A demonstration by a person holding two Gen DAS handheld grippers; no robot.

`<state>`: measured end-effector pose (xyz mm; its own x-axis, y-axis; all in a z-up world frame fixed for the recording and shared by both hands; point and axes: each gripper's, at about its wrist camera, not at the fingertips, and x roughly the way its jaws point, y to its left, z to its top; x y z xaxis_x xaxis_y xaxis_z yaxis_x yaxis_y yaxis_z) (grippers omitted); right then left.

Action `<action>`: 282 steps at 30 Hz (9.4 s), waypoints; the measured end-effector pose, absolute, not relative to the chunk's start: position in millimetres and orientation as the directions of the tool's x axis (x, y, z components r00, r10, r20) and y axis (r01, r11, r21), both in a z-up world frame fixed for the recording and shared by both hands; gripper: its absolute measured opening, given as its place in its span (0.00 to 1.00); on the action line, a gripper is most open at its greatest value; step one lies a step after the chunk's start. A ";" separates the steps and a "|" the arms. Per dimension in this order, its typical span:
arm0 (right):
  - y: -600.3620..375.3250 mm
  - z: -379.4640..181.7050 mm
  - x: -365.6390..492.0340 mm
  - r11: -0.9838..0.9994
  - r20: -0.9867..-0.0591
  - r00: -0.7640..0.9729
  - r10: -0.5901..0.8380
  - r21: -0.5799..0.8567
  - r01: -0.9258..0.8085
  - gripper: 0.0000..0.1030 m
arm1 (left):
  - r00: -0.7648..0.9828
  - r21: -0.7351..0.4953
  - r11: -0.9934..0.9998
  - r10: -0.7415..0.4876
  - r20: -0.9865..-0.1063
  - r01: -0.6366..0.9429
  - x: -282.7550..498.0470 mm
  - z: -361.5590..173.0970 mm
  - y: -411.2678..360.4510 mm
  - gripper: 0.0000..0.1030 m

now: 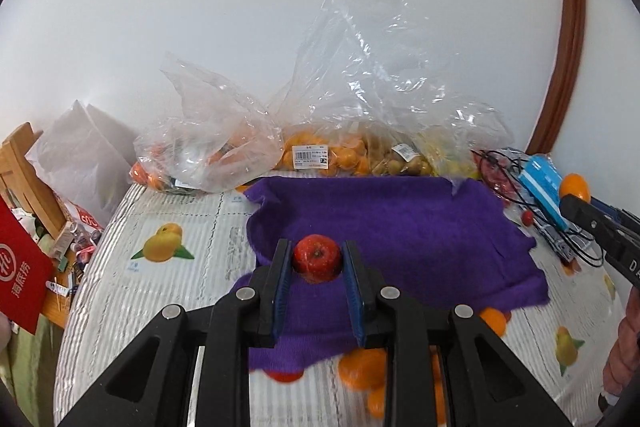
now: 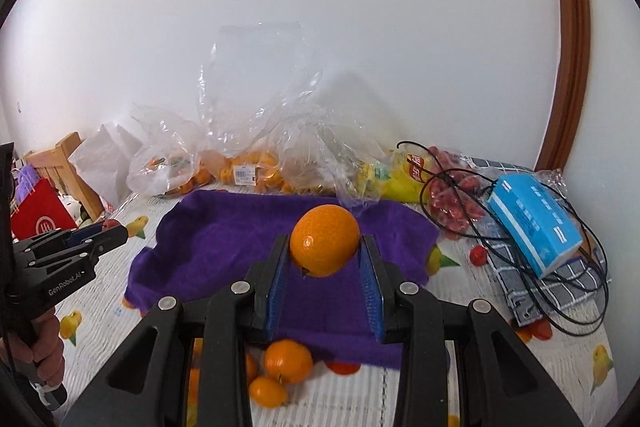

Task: Organize fruits
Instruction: 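Lift the red apple with the left tool while the right tool carries the orange onto the towel, then open the right tool to drop the orange while the left tool releases the apple on the towel, then move both tools back toward the large oranges in front of the towel, then close the right tool on a large orange while the left tool grasps another large orange, then lift both large oranges and carry them over the purple towel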

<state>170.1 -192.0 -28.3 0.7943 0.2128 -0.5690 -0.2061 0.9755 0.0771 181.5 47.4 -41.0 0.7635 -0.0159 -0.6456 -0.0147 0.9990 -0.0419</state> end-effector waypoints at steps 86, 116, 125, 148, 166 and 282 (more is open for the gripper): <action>-182.4 -108.5 194.2 0.982 -0.631 0.761 0.147 0.000 -0.190 0.91 | 0.682 -0.043 0.999 -0.021 -0.731 -0.015 208.4 -103.3 28.3 0.58; -189.9 -81.0 113.1 0.986 -0.642 0.750 0.160 0.071 -0.150 0.76 | 0.663 -0.122 0.992 -0.098 -0.742 0.009 166.2 -86.8 47.1 0.58; -175.6 -105.5 120.4 0.973 -0.699 0.679 0.226 0.128 -0.193 0.53 | 0.673 -0.079 0.997 -0.057 -0.738 -0.002 154.4 -92.5 66.7 0.58; -160.1 -155.9 173.0 0.967 -0.792 0.556 0.252 0.183 -0.179 0.43 | 0.642 -0.110 0.992 -0.128 -0.756 0.069 158.8 -109.5 65.5 0.58; -187.0 -113.6 142.3 0.969 -0.687 0.684 0.245 0.148 -0.198 0.42 | 0.589 -0.108 0.982 -0.179 -0.788 0.155 159.1 -123.0 27.8 0.52; -217.0 -126.5 218.0 0.977 -0.712 0.670 0.210 0.124 -0.174 0.42 | 0.665 -0.073 0.993 0.004 -0.747 -0.089 224.5 -109.5 60.5 0.40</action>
<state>218.0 -217.0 -126.5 0.6704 0.2097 -0.7117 -0.1739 0.9769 0.1240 224.5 60.5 -109.5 0.6647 0.0043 -0.7471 -0.0888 0.9934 -0.0732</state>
